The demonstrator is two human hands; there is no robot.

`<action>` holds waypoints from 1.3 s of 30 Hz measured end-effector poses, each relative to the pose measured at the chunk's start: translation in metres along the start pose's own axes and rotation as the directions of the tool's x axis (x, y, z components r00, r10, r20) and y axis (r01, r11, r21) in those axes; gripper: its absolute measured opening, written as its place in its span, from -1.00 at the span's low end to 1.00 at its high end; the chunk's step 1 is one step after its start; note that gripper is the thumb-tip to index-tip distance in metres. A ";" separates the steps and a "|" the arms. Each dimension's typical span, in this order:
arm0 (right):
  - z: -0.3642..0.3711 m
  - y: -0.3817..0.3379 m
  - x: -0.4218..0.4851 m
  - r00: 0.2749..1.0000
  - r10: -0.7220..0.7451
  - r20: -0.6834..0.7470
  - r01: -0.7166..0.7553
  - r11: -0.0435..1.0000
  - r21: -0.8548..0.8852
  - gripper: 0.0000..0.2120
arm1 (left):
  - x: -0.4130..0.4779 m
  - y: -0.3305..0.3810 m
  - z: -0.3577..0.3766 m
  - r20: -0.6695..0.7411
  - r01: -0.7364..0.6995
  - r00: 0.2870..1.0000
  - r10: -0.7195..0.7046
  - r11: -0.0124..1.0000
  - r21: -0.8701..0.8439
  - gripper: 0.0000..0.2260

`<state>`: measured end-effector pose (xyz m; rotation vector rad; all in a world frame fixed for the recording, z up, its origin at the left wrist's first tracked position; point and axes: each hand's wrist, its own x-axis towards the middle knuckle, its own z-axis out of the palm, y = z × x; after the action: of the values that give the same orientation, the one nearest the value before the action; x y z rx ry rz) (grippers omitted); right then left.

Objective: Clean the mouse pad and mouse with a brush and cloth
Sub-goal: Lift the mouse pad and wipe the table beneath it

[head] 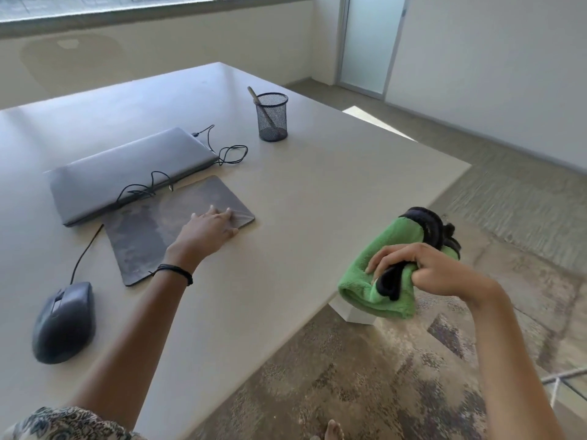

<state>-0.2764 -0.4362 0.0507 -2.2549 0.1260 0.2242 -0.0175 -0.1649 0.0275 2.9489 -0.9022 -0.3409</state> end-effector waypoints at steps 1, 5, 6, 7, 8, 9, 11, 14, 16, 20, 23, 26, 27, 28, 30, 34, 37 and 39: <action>-0.006 0.004 -0.002 0.999 0.037 -0.029 -0.038 0.999 -0.027 -0.38 | 0.000 0.004 -0.002 0.006 -0.009 1.000 0.009 1.000 -0.016 -0.55; -0.027 0.008 -0.011 0.974 0.132 -0.185 -0.145 0.988 -0.057 -0.35 | 0.000 0.034 -0.015 -0.055 -0.112 0.993 0.106 0.986 -0.120 -0.57; -0.031 0.006 -0.012 0.960 0.145 -0.240 -0.158 0.987 -0.035 -0.35 | 0.000 0.044 -0.018 -0.075 -0.134 0.989 0.124 0.980 -0.145 -0.56; -0.034 0.003 -0.014 0.942 0.151 -0.301 -0.161 0.987 -0.010 -0.36 | 0.000 0.054 -0.019 -0.093 -0.163 0.984 0.150 0.974 -0.159 -0.56; -0.037 0.000 -0.015 0.920 0.143 -0.365 -0.151 0.989 0.008 -0.38 | 0.000 0.065 -0.021 -0.112 -0.204 0.976 0.186 0.963 -0.176 -0.58; -0.040 -0.002 -0.015 0.899 0.130 -0.418 -0.134 0.991 0.019 -0.39 | 0.000 0.075 -0.021 -0.126 -0.245 0.967 0.222 0.947 -0.210 -0.60; -0.046 -0.006 -0.013 0.875 0.111 -0.471 -0.099 0.994 0.049 -0.40 | 0.003 0.094 -0.022 -0.144 -0.331 0.943 0.300 0.890 -0.313 -0.68; -0.054 -0.011 -0.004 0.854 0.107 -0.509 -0.058 0.992 0.111 -0.54 | 0.004 0.122 -0.024 -0.170 -0.436 0.896 0.410 0.742 -0.509 -0.80; -0.057 -0.016 0.006 0.832 0.111 -0.544 -0.039 0.989 0.142 -0.61 | 0.001 0.139 -0.027 -0.195 -0.469 0.865 0.462 0.611 -0.638 -0.83; -0.059 -0.030 0.034 0.814 0.089 -0.575 -0.001 0.988 0.152 -0.64 | -0.005 0.164 -0.035 -0.182 -0.419 0.856 0.483 0.445 -0.792 -0.82; -0.062 -0.038 0.056 0.815 0.043 -0.578 -0.004 0.998 0.068 -0.72 | -0.002 0.172 -0.037 -0.206 -0.374 0.876 0.435 0.345 -0.861 -0.80; -0.065 -0.046 0.077 0.811 -0.004 -0.585 0.005 1.000 0.000 -0.75 | 0.003 0.176 -0.040 -0.235 -0.339 0.906 0.353 0.269 -0.901 -0.77; -0.066 -0.049 0.085 0.813 -0.022 -0.582 0.014 1.000 -0.018 -0.75 | 0.006 0.177 -0.041 -0.248 -0.334 0.914 0.322 0.247 -0.909 -0.78; -0.067 -0.051 0.091 0.815 -0.040 -0.577 0.022 0.999 -0.038 -0.76 | 0.009 0.177 -0.042 -0.258 -0.327 0.922 0.288 0.222 -0.919 -0.79; -0.069 -0.055 0.104 0.816 -0.076 -0.573 0.031 0.996 -0.088 -0.77 | 0.015 0.179 -0.045 -0.267 -0.303 0.941 0.206 0.171 -0.938 -0.79; -0.073 -0.058 0.125 0.828 -0.120 -0.548 0.025 0.984 -0.178 -0.77 | 0.028 0.180 -0.052 -0.246 -0.249 0.968 0.057 0.066 -0.966 -0.68; -0.078 -0.057 0.136 0.863 -0.126 -0.489 0.020 0.976 -0.217 -0.76 | 0.038 0.180 -0.053 -0.221 -0.221 0.975 -0.012 0.025 -0.975 -0.69; -0.081 -0.054 0.142 0.883 -0.112 -0.456 0.011 0.976 -0.217 -0.70 | 0.043 0.180 -0.052 -0.202 -0.202 0.979 -0.042 0.009 -0.979 -0.72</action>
<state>-0.1188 -0.4662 0.1139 -2.4799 0.2960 -0.3651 -0.0697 -0.3400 0.0882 1.4393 -0.3990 -0.4387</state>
